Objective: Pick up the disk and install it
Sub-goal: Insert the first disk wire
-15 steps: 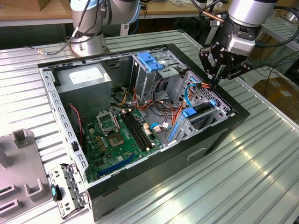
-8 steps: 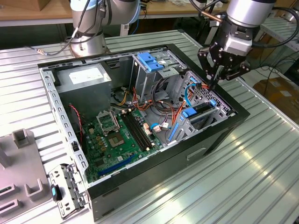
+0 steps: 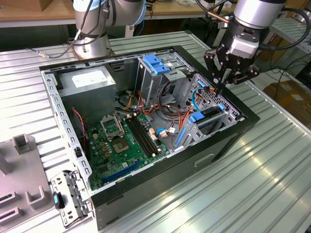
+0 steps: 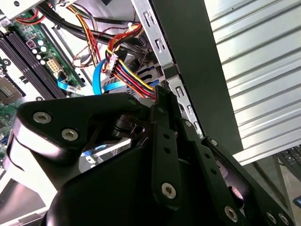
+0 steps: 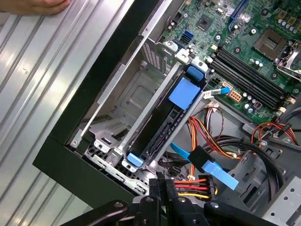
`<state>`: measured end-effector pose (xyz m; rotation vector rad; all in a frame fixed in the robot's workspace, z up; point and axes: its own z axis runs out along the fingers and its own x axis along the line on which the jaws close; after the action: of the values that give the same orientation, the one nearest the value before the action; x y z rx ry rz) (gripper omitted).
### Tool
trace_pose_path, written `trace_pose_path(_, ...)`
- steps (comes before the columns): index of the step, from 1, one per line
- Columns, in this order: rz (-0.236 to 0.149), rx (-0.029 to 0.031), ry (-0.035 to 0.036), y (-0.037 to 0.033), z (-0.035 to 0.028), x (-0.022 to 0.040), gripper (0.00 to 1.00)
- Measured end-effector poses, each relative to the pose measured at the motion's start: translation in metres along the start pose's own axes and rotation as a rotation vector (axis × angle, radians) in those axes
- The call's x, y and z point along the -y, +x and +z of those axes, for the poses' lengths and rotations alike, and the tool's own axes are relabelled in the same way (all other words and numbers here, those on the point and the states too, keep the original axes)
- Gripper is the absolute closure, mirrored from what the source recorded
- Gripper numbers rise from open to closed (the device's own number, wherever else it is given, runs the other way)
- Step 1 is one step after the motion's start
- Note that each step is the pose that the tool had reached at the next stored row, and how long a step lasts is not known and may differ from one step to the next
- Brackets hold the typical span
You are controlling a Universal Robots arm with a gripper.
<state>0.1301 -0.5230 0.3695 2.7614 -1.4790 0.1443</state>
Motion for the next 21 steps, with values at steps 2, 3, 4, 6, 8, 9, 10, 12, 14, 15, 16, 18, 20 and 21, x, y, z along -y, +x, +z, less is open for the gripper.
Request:
trace_pose_path(2, 0.033, -0.0014, -0.0028, -0.0001, 0.0004, -0.0001, 0.84)
trace_pose_path(3, 0.047, -0.0021, -0.0041, -0.0002, 0.0006, -0.0001, 0.84)
trace_pose_path(4, 0.061, -0.0026, -0.0053, -0.0002, 0.0008, -0.0001, 0.84)
trace_pose_path(6, 0.095, -0.0038, -0.008, -0.0002, 0.0014, -0.0001, 0.84)
trace_pose_path(8, 0.124, -0.005, -0.0106, -0.0002, 0.0018, -0.0001, 0.84)
trace_pose_path(9, 0.145, -0.0057, -0.0123, -0.0003, 0.0022, -0.0001, 0.84)
trace_pose_path(10, 0.17, -0.0067, -0.0144, -0.0003, 0.0025, -0.0001, 0.84)
trace_pose_path(12, 0.21, -0.0083, -0.0178, -0.0003, 0.0031, -0.0002, 0.84)
trace_pose_path(14, 0.237, -0.0094, -0.0201, -0.0004, 0.0035, -0.0002, 0.84)
trace_pose_path(15, 0.254, -0.01, -0.0215, -0.0004, 0.0038, -0.0002, 0.84)
trace_pose_path(16, 0.267, -0.0105, -0.0226, -0.0004, 0.0039, -0.0002, 0.84)
trace_pose_path(18, 0.305, -0.0119, -0.0258, -0.0004, 0.0045, -0.0002, 0.84)
trace_pose_path(20, 0.339, -0.0132, -0.0287, -0.0005, 0.005, -0.0002, 0.84)
trace_pose_path(21, 0.353, -0.0138, -0.0298, -0.0005, 0.0051, -0.0002, 0.84)
